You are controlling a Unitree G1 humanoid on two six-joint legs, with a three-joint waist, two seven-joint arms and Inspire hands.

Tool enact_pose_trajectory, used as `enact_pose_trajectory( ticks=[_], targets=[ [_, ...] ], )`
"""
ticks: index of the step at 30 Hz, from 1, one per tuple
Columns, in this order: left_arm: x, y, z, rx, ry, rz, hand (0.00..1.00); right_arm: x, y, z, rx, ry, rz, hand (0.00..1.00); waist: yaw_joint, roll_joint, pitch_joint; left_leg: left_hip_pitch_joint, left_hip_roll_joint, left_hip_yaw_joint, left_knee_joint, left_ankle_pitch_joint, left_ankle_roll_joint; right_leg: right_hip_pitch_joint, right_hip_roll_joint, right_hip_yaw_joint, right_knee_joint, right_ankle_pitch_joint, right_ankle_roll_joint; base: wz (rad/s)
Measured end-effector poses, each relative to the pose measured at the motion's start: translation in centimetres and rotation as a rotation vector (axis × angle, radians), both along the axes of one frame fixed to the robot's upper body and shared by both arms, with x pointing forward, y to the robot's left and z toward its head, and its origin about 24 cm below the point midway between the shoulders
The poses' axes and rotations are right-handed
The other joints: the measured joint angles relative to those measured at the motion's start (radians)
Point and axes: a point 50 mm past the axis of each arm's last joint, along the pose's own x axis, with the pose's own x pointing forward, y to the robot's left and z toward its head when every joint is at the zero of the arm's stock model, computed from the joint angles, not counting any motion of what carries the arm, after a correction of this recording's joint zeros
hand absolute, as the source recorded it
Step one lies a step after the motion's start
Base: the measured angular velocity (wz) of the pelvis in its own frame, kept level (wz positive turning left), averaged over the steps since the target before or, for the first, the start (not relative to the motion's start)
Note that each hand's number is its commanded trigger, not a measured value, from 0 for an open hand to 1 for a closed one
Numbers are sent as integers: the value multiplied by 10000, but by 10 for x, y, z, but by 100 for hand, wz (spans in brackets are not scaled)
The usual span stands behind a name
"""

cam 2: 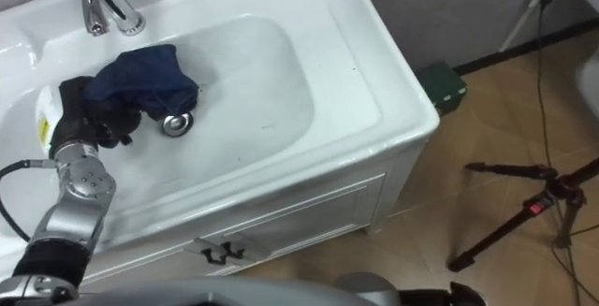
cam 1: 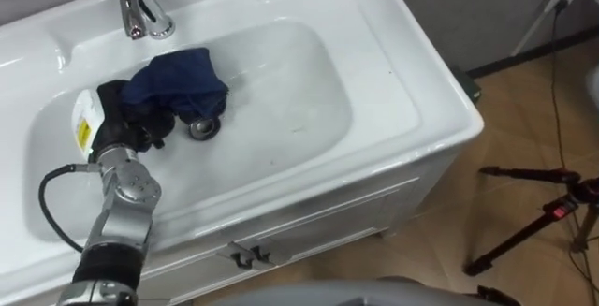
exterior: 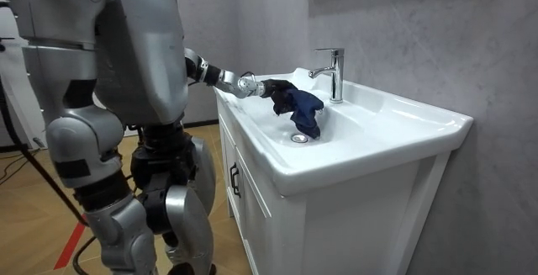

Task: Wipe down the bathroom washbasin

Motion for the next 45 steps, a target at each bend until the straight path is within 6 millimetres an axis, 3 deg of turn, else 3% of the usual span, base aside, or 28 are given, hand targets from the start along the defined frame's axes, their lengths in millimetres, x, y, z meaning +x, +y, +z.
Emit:
enact_pose_trajectory(
  ticks=[2,6,18,24,28,35,45],
  targets=[
    [-3,-1,4,447,-105,-246,100,2,1,0,120,-118,-30,0,8,-69,-61,-8,3,4,2,0,0,31,2,-33,-47,0,0,6],
    [-10,1,1,672,112,-289,100,2,0,0,98,-222,-114,0,15,-73,-90,77,3,12,5,0,0,202,4,-79,-167,6,-6,3],
    [-21,5,-5,660,426,-94,100,-2,-2,0,106,-226,-493,0,8,-69,-57,179,22,8,-94,-1,-1,350,26,-103,-226,14,-22,0],
    [-23,10,-4,841,319,205,100,-3,-2,0,177,-325,-894,0,74,69,-57,105,10,-20,-71,-1,-1,349,14,-204,-400,18,-14,4],
    [-15,8,12,948,-493,130,100,-2,-2,0,211,-371,-918,0,316,235,-31,44,-3,-289,-86,-1,-1,347,12,-334,-377,31,-14,10],
    [-6,18,52,1555,-2526,674,100,11,0,1,484,-682,-758,0,485,237,-2,49,-3,-378,-156,0,-1,385,10,-426,-432,30,-14,3],
    [-6,26,70,2040,-3483,1142,100,0,1,-1,473,-304,-839,0,597,148,24,163,-6,-405,-295,1,-3,537,8,-590,-551,38,-2,5]
  ],
)
